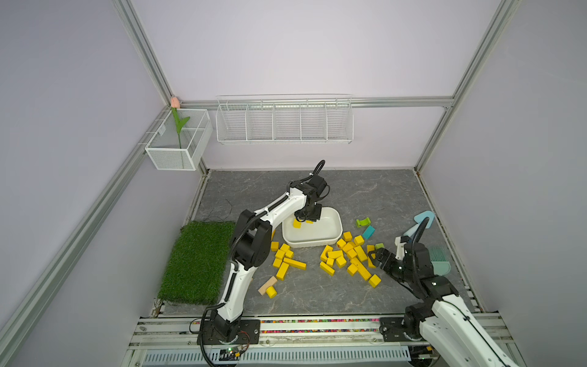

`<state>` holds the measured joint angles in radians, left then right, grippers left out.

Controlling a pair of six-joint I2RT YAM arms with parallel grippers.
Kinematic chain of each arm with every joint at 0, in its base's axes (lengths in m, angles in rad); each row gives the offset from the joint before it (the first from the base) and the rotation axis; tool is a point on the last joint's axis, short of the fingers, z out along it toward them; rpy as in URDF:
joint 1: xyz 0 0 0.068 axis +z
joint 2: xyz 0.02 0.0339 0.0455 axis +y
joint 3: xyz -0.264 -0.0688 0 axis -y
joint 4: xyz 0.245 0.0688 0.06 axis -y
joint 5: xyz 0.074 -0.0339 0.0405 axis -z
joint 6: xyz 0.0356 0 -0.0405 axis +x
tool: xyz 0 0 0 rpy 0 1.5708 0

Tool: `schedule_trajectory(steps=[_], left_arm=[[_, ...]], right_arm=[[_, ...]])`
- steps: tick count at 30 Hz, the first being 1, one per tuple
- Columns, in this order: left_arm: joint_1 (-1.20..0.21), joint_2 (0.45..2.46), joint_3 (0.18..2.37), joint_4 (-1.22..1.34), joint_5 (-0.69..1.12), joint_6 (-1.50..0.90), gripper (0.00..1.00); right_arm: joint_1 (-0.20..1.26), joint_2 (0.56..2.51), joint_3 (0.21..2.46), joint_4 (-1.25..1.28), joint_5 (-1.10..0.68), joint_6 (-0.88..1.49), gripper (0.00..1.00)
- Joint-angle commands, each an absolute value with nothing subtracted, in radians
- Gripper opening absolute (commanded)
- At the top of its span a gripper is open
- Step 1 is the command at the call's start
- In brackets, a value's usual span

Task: Pick out the yellow building blocks
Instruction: Place the building block in the storage box.

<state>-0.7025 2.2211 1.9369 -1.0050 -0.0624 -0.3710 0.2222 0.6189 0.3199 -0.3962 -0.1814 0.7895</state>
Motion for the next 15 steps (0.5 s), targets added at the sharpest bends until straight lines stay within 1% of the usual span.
schedule_trajectory(steps=[1,6,15], left_arm=[[-0.707,2.256,1.963,-1.073,-0.113,-0.347,0.23],[-0.707,2.275,1.967,-1.073,-0.106,-0.348,0.23],[-0.706,2.305,1.976,-1.089,-0.173,-0.35,0.23]], right_arm=[[0.216,0.613,0.301,-0.38,-0.196,0.795,0.9],[0.213,0.614,0.299,-0.38,-0.199,0.796,0.9],[0.212,0.613,0.299,-0.382,-0.2,0.796,0.9]])
